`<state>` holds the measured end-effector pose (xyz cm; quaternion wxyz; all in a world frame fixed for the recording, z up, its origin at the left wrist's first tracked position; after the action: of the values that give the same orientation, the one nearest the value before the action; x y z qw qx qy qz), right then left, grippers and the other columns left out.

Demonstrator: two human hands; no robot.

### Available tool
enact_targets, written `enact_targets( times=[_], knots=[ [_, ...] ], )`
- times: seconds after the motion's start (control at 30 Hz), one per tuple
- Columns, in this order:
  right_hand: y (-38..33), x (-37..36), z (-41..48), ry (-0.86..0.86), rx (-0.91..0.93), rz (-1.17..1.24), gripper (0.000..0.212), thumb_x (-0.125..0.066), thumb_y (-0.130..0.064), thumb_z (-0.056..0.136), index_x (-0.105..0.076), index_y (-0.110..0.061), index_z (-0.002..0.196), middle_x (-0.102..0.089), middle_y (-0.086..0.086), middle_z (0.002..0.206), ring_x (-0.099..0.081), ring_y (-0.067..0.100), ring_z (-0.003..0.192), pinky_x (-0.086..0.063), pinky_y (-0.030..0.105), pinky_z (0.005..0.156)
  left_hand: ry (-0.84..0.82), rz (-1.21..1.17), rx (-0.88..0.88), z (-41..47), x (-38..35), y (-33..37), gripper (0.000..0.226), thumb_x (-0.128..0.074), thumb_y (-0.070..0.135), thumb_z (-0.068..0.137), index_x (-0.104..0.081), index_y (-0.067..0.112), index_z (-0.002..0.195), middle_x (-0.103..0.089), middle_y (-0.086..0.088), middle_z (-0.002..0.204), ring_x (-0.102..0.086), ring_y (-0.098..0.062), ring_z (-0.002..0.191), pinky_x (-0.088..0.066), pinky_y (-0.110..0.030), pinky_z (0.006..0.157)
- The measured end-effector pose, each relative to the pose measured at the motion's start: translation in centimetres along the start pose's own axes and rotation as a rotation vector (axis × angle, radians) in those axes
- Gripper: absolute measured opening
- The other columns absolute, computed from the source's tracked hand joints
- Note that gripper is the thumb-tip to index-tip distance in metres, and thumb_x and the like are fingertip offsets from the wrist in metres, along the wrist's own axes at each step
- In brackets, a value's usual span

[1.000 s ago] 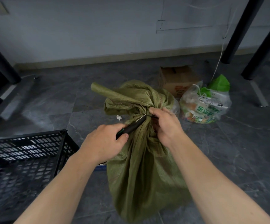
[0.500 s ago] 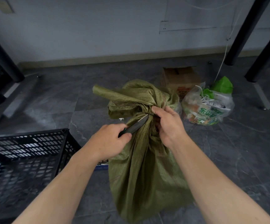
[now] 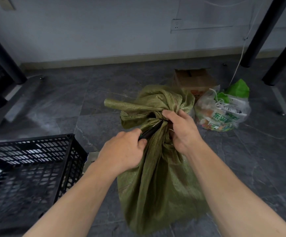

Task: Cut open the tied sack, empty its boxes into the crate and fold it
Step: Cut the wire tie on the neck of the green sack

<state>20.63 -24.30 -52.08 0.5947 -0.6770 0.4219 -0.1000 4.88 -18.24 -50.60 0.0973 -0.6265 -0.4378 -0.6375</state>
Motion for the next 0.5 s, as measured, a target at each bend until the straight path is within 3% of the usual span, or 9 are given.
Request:
enact_targets(
  times=[0.1,0.23,0.3,0.4,0.5],
  knots=[
    [-0.4,0.2,0.2,0.004,-0.013,0.024,0.015,-0.061,-0.003,0.093,-0.061,-0.013,0.082,-0.069,0.001,0.061,-0.066,0.014,0.051,-0.051,0.023,0.046,0.025,-0.054,-0.01,0.0,0.0,-0.1,0.013,-0.042,0.046,0.098,-0.047,0.035,0.095,-0.058,0.002,0.081,-0.06,-0.023,0.079,-0.052,-0.043,0.072],
    [-0.1,0.1,0.3,0.042,-0.06,0.043,0.01,-0.06,-0.002,0.092,-0.062,-0.009,0.085,-0.069,0.009,0.068,-0.068,0.022,0.057,-0.056,0.032,0.055,0.095,-0.028,-0.037,-0.1,-0.4,-0.3,0.018,-0.04,0.047,0.099,-0.048,0.034,0.108,-0.056,0.006,0.078,-0.06,-0.022,0.075,-0.053,-0.043,0.069],
    [0.2,-0.1,0.3,0.058,-0.09,0.049,0.007,-0.059,-0.002,0.092,-0.065,-0.002,0.097,-0.07,0.015,0.076,-0.069,0.027,0.063,-0.059,0.036,0.06,0.134,-0.022,-0.044,-0.3,-0.5,-0.3,0.018,-0.039,0.047,0.099,-0.048,0.034,0.11,-0.057,0.006,0.079,-0.06,-0.022,0.076,-0.053,-0.043,0.07],
    [0.7,-0.4,0.4,0.088,-0.125,0.052,0.031,-0.058,-0.003,0.091,-0.06,0.011,0.119,-0.069,0.022,0.086,-0.07,0.032,0.07,-0.061,0.044,0.065,0.18,-0.033,-0.054,-0.6,-0.7,0.0,0.02,-0.039,0.045,0.1,-0.048,0.033,0.114,-0.058,0.008,0.084,-0.061,-0.022,0.08,-0.053,-0.044,0.073],
    [1.0,-0.6,0.3,0.109,-0.157,0.086,0.038,-0.058,-0.004,0.092,-0.054,0.012,0.127,-0.069,0.022,0.087,-0.071,0.031,0.068,-0.061,0.046,0.065,0.223,-0.038,-0.048,-0.8,-0.8,0.3,0.025,-0.039,0.043,0.101,-0.049,0.029,0.12,-0.06,0.006,0.092,-0.062,-0.024,0.088,-0.052,-0.043,0.076]
  ],
)
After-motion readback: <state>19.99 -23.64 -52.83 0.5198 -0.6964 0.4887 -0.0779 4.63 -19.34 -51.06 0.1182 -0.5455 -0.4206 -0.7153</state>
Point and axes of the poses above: each hand's wrist, its own z-axis towards the middle knuckle, its own x-axis out of the back of the hand, y = z × x, the point moved 4 cm from there along z, towards the middle knuckle
